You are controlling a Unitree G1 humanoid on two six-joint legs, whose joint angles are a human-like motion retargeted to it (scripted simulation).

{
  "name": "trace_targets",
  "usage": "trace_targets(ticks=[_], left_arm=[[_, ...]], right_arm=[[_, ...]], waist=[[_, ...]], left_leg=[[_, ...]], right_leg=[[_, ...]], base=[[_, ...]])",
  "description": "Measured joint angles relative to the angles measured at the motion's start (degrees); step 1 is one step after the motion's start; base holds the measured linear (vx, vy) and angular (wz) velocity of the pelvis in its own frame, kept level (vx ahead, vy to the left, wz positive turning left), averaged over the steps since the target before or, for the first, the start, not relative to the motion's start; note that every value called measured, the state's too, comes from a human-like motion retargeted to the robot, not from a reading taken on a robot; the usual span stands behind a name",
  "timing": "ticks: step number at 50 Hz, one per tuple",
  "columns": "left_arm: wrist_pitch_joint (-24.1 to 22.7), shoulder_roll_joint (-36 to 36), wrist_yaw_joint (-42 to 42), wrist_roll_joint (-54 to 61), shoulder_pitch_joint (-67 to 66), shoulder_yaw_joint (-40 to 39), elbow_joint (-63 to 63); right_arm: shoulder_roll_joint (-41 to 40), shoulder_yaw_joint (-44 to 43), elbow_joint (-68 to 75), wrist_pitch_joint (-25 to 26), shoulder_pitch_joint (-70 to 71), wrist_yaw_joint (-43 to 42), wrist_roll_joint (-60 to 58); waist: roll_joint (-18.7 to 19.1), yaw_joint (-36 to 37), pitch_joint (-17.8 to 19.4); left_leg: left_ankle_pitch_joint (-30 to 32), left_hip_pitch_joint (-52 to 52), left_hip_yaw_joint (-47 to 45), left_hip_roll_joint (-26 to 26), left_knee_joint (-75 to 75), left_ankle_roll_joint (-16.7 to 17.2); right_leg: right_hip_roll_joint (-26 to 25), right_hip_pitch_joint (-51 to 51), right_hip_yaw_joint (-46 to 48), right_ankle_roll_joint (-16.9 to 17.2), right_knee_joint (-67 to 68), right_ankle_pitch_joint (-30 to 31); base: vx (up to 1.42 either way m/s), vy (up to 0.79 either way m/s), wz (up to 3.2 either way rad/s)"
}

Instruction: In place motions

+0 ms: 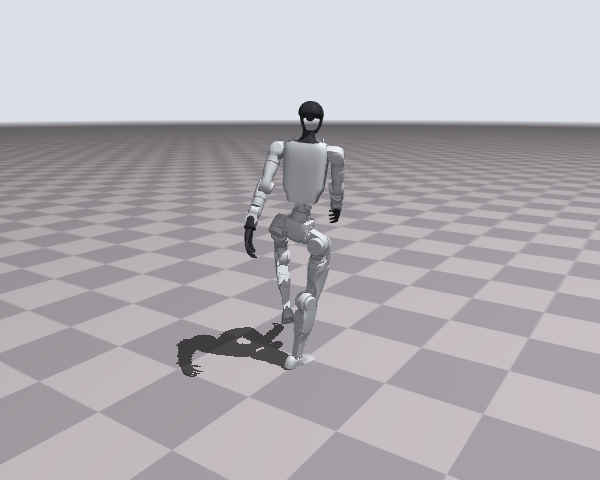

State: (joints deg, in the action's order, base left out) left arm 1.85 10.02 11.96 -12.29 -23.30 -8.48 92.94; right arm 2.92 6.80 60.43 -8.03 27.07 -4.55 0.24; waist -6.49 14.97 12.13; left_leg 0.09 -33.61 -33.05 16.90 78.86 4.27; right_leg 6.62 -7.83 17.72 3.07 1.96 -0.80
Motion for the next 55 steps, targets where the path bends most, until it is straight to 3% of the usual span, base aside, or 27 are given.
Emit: trace_targets(ticks=[2, 5, 11, 15, 20, 22, 25, 28, 31, 33, 34, 35, 37, 39, 42, 45, 49, 55], left_arm=[[-0.33, -1.30, 0.83, -0.10, -1.27, -1.84, 0.98], [-0.63, -3.43, 2.32, 0.82, -3.90, -3.74, 2.22], [0.47, -4.67, 3.87, -1.08, -3.29, -3.97, 3.33], [-0.38, -3.84, 4.01, -2.13, -1.35, -2.84, 1.26], [0.94, -2.65, 0.95, -0.19, 2.39, -1.95, -0.17], [1.69, -2.11, -1.27, 0.70, 5.11, -0.60, -0.32], [2.60, -1.20, -3.73, 0.97, 10.32, 2.79, -0.43], [3.68, -0.94, -3.23, 0.89, 17.32, 6.76, -0.57], [2.40, -0.17, -1.04, 1.16, 25.53, 10.68, -3.99], [0.18, 0.35, 0.74, 1.28, 30.20, 13.17, -9.00], [-1.02, 0.75, 1.84, 1.49, 32.07, 14.03, -11.77], [-2.21, 1.23, 3.05, 1.76, 33.81, 14.72, -14.51], [-3.43, 2.55, 3.90, 1.34, 37.75, 11.99, -18.19], [-3.66, 2.50, 1.40, 0.26, 41.51, 6.98, -20.55], [-5.38, 2.44, -1.94, 3.90, 46.32, 3.81, -23.61], [-6.83, 2.70, -2.92, 9.06, 48.91, 3.58, -26.34], [-7.54, 1.92, -3.26, 10.80, 49.51, 2.88, -27.57], [-7.94, 0.73, -4.63, 11.54, 48.30, 3.68, -24.31]], right_arm=[[-0.50, -0.17, -0.79, -1.58, 1.01, -1.31, 3.37], [-0.92, 0.64, -0.27, -4.08, 1.94, -3.20, 7.37], [-1.43, 0.80, 1.67, -2.83, 1.08, -1.78, 3.47], [-1.44, 1.36, 4.83, -3.47, -1.82, -1.84, 3.21], [-2.02, 4.00, 10.42, -2.74, -9.92, -0.62, 2.70], [-1.20, 5.40, 12.17, -3.09, -14.58, 0.45, 2.59], [1.08, 6.13, 14.83, -3.14, -22.55, 2.60, 0.67], [3.81, 3.39, 19.01, -1.19, -30.25, 4.72, -4.89], [5.49, -1.59, 24.18, 0.64, -34.73, 4.56, -6.66], [6.99, -5.42, 26.80, 0.88, -36.68, 4.06, -5.49], [7.88, -7.13, 27.61, 1.03, -37.97, 3.91, -4.95], [8.79, -8.71, 28.25, 1.25, -39.42, 3.80, -4.49], [10.56, -10.94, 29.82, 2.32, -40.65, 4.58, -4.05], [12.02, -12.97, 31.97, 3.32, -40.75, 5.31, -3.09], [13.72, -16.36, 33.89, 3.76, -41.56, 4.79, -1.43], [14.75, -18.81, 35.12, 4.22, -43.13, 2.89, -0.06], [14.56, -20.26, 35.94, 5.08, -43.86, 2.15, 1.38], [12.08, -17.35, 30.29, 3.73, -42.20, 5.83, 0.12]], waist=[[-0.49, 1.25, 0.72], [-0.68, 4.39, -1.49], [-0.57, 2.54, -2.60], [-0.65, -0.58, -4.84], [-0.70, -6.03, -10.27], [-0.29, -7.08, -12.19], [0.60, -9.27, -14.61], [1.00, -13.44, -16.10], [1.67, -14.93, -13.58], [3.63, -15.32, -10.11], [4.41, -16.14, -9.03], [5.05, -17.21, -8.30], [6.38, -21.41, -6.44], [6.52, -27.09, -4.57], [7.48, -31.97, -2.10], [7.81, -34.38, -1.92], [7.95, -34.46, -3.36], [7.01, -32.41, -4.93]], left_leg=[[-3.22, -6.13, 1.75, -0.50, 6.82, 1.08], [-6.20, -12.81, 2.01, 2.95, 14.42, 2.79], [-5.79, -8.24, 3.19, 1.63, 11.53, 3.52], [-4.86, 1.96, 4.02, -4.56, -2.67, 4.98], [-7.68, 16.96, 8.06, -16.21, -32.82, 6.54], [-8.79, 23.79, 8.47, -19.03, -47.20, 4.96], [-21.31, 33.43, 5.54, -21.74, -64.20, 3.03], [-21.92, 34.61, 11.11, -24.88, -71.22, -1.88], [-21.68, 34.55, 11.53, -23.26, -72.06, -1.75], [-22.66, 35.91, 11.47, -21.14, -72.07, -1.98], [-22.79, 36.36, 11.65, -20.73, -72.26, -2.30], [-22.72, 36.65, 11.78, -20.58, -72.58, -2.70], [-22.83, 37.05, 11.37, -19.94, -72.50, -4.08], [-22.24, 37.02, 12.22, -19.62, -72.22, -5.17], [-21.12, 36.52, 12.01, -17.90, -71.50, -6.64], [-19.93, 36.70, 10.01, -16.92, -71.96, -7.57], [-18.85, 36.31, 8.89, -15.83, -71.57, -6.91], [-18.33, 36.92, 6.20, -16.11, -72.35, -5.09]], right_leg=[[0.88, 0.20, 0.39, -0.59, -0.31, 0.47], [0.65, 2.62, -0.74, -2.08, -0.45, 0.89], [0.52, 2.06, -0.42, -1.94, 0.08, 0.67], [1.74, 0.65, 3.30, 0.63, -0.57, 0.83], [1.75, 0.25, 7.27, 3.31, -0.95, 0.66], [1.05, 0.39, 7.59, 3.96, -0.60, 0.42], [0.13, 0.14, 9.42, 5.29, 0.68, -0.25], [0.45, 0.38, 12.82, 6.78, 4.20, 1.40], [2.78, 3.77, 15.25, 8.97, 15.48, 13.85], [4.73, 9.18, 15.15, 6.98, 28.63, 22.69], [4.52, 13.70, 12.09, 6.19, 35.96, 23.47], [3.73, 18.92, 7.68, 5.97, 43.44, 22.71], [8.25, 25.18, 10.41, 3.52, 56.21, 19.93], [9.77, 32.69, 8.97, 3.43, 65.66, 17.43], [7.50, 43.06, 7.24, 2.93, 73.59, 14.18], [5.22, 50.90, 6.94, 0.90, 76.68, 12.21], [4.28, 51.88, 8.47, -1.31, 74.45, 11.14], [3.16, 40.18, 8.64, 3.08, 64.00, 13.39]], base=[[-0.05, -0.01, -0.39], [0.11, 0.01, -0.65], [0.05, 0.02, 0.23], [0.12, 0.05, 0.58], [0.20, 0.08, 0.52], [0.24, 0.15, 0.10], [0.22, 0.16, 0.41], [0.11, 0.20, 0.89], [-0.13, 0.14, 0.35], [-0.14, 0.20, -0.11], [-0.04, 0.23, -0.01], [-0.03, 0.28, -0.04], [-0.10, 0.30, 0.15], [-0.21, 0.20, 0.72], [-0.14, 0.09, 0.51], [0.06, 0.02, 0.23], [0.10, -0.05, -0.11], [0.03, -0.06, -0.29]])
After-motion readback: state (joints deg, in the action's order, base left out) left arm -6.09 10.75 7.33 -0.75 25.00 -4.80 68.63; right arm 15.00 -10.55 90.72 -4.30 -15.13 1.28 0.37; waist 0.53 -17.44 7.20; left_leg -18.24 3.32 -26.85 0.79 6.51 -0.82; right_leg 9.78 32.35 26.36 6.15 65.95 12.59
